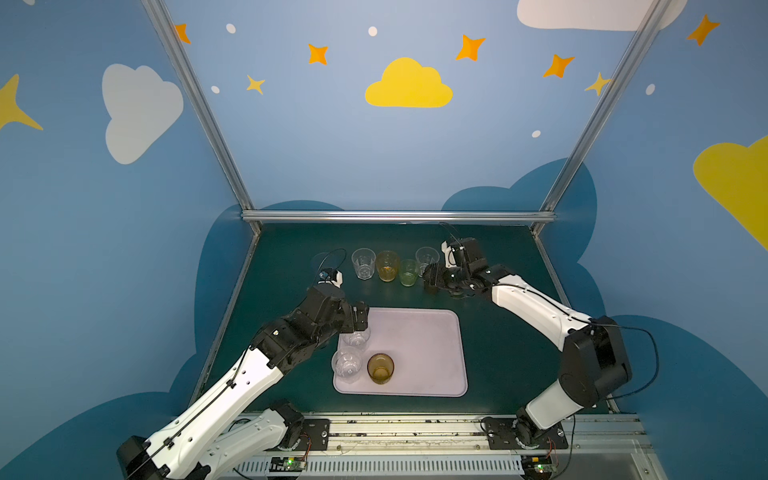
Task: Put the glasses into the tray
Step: 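Lower right gripper into the second dimpled gold glass in the row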
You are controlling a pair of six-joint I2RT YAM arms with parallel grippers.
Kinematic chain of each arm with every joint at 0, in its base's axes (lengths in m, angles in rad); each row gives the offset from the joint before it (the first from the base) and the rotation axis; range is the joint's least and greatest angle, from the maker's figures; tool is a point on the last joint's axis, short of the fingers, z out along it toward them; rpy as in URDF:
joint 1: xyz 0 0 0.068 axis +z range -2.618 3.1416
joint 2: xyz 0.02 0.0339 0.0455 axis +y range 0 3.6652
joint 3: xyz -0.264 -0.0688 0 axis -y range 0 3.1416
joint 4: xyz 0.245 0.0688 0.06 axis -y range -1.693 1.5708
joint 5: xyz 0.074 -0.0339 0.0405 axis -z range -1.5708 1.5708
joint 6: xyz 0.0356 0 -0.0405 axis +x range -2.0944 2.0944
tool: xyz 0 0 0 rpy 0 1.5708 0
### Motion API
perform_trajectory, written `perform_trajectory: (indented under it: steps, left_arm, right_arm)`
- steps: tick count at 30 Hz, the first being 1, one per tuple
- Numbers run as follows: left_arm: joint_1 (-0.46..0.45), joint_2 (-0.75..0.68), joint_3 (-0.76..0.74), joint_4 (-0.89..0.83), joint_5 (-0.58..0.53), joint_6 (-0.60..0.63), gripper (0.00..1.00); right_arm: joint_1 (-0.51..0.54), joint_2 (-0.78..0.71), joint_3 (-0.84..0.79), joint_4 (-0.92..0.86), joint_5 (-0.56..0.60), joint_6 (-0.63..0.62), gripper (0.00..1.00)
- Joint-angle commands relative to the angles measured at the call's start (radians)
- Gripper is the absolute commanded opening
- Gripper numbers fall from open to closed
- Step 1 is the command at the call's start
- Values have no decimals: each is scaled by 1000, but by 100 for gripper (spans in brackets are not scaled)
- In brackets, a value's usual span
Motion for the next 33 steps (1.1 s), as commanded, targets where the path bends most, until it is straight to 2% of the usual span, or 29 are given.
perform_trajectory:
  steps: [1,14,23,33]
  left_arm:
    - [4,-9,-8,10,27,-11,100]
    - [2,-29,-16,38,104,-49,100]
    - [2,-28,-22,34,111,-54,100]
    - [2,-29,-26,29,103,-52,100]
  right_arm:
    - [6,44,76,-71,24,-65,53]
    - [44,199,237,-220,129,-186,36]
    - [69,283,309,-264,180,-218,30]
    - [92,324,353,-303,257,-241,29]
